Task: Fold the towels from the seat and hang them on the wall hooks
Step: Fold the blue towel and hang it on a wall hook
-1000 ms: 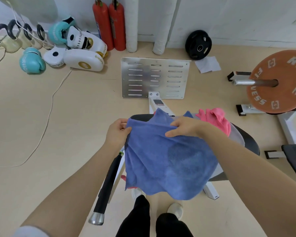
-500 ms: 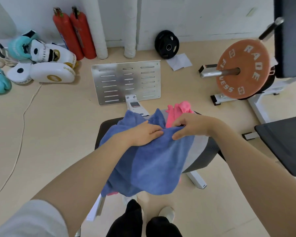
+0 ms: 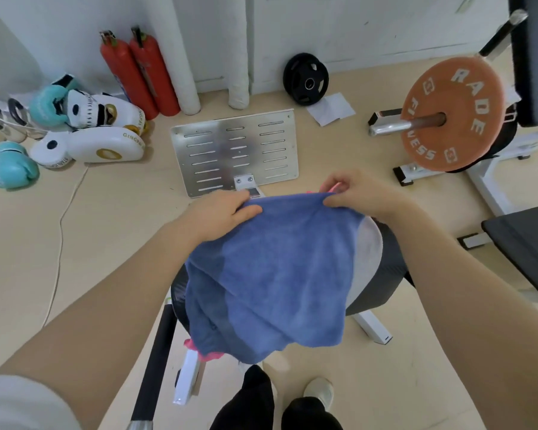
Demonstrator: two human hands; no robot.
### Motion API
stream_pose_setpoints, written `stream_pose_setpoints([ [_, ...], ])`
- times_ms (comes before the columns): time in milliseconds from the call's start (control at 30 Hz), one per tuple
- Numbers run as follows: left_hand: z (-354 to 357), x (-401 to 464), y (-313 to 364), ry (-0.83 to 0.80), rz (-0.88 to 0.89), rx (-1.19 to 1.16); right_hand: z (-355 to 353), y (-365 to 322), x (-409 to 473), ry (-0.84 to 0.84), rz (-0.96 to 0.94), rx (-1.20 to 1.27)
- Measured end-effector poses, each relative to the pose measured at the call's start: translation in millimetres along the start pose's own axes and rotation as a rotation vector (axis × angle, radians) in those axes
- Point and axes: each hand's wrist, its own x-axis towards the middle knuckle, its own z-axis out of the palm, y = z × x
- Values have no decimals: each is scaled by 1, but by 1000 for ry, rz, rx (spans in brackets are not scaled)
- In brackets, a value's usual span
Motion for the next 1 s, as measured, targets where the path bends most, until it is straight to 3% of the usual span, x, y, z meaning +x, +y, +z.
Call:
stream_pose_setpoints([
  [100,12,8,-13,150,-109,65,22,9,24,173,-24,-147],
  [200,45,-2,-28,-13,-241,57,55,31,26,290,42,-420],
  [267,67,-17,-34,-54,-271,-74,73,44,15,329,88,-458],
  [400,79,-51,-33,286,-394,-457,95,59,-13,438,42,-358],
  [567,80,-102,-9,591,-586,-666,114,63,-44,330,-60,-514],
  [700,102,-143,1,627,-703,-782,142,48,-74,337,-423,-583],
  [833,134,-172,17,576,-794,-990,182,33,-96,59,-704,-603],
  [900,146,-179,20,559,-800,-1038,200,25,-99,-103,-707,-626],
  [1000,150,-182,18,596,-797,-1090,223,20,-94,-220,-539,-659],
])
